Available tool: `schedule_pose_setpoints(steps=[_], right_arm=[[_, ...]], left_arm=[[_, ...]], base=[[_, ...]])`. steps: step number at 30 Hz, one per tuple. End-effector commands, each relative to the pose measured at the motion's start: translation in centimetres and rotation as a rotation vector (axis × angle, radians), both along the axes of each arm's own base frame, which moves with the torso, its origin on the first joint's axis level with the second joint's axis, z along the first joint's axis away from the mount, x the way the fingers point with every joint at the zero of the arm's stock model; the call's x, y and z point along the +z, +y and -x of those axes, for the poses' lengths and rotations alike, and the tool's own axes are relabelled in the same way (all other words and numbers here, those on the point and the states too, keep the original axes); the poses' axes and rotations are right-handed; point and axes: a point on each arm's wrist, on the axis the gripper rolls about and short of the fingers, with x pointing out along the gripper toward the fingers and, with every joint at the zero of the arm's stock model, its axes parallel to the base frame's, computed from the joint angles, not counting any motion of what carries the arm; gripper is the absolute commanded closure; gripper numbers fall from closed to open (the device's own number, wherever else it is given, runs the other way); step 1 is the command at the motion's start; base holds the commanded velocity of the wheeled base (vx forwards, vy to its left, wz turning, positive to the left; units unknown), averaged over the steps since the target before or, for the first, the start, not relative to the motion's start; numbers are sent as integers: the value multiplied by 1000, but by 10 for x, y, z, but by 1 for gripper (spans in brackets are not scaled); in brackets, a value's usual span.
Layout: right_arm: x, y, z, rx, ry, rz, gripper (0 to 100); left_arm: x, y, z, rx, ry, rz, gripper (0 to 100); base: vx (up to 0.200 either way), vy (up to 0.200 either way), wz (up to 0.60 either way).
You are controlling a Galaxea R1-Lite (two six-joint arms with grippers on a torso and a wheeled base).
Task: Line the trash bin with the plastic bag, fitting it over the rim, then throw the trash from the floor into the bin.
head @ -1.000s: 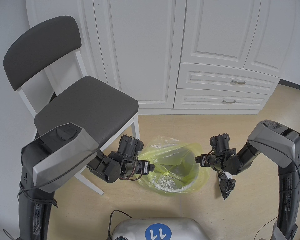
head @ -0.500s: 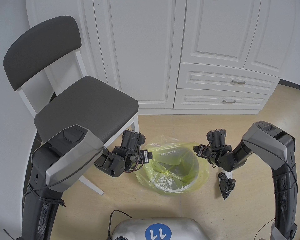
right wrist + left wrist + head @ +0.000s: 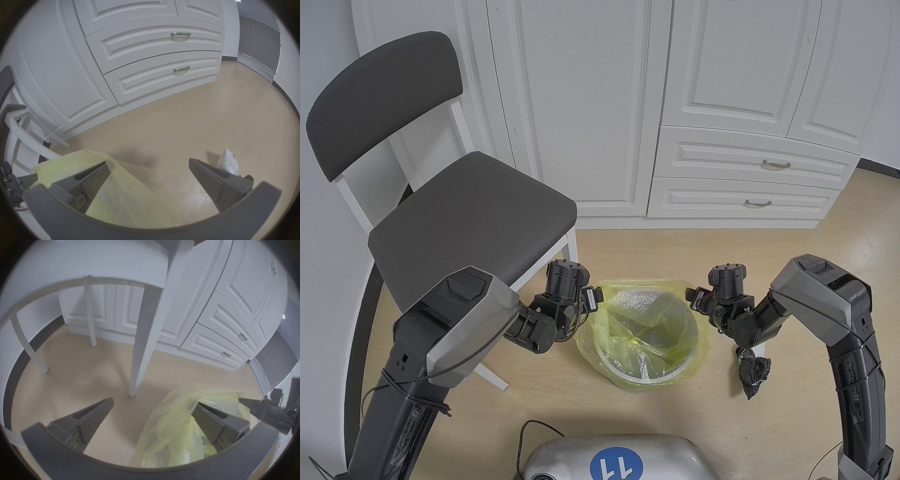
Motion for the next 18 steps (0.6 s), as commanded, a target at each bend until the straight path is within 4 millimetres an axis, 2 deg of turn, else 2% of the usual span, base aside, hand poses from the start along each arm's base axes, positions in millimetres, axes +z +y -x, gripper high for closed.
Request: schedule_pose_setpoints(steps=[1, 6, 13, 18], right_arm=[[-13, -4, -7, -23, 7, -17, 0], [-17, -8, -10, -31, 16, -15, 0], [-21, -10, -11, -34, 55, -4, 0], [-23, -13, -10, -33, 91, 3, 0]], left_arm=[[-25, -2, -11, 24, -5, -4, 0], [-31, 0, -18, 35, -6, -2, 0], [-29, 8, -18, 52, 52, -25, 0], [-15, 16, -17, 80, 139, -11, 0]], base=[[0, 0, 0], [0, 0, 0], [0, 0, 0], [0, 0, 0]])
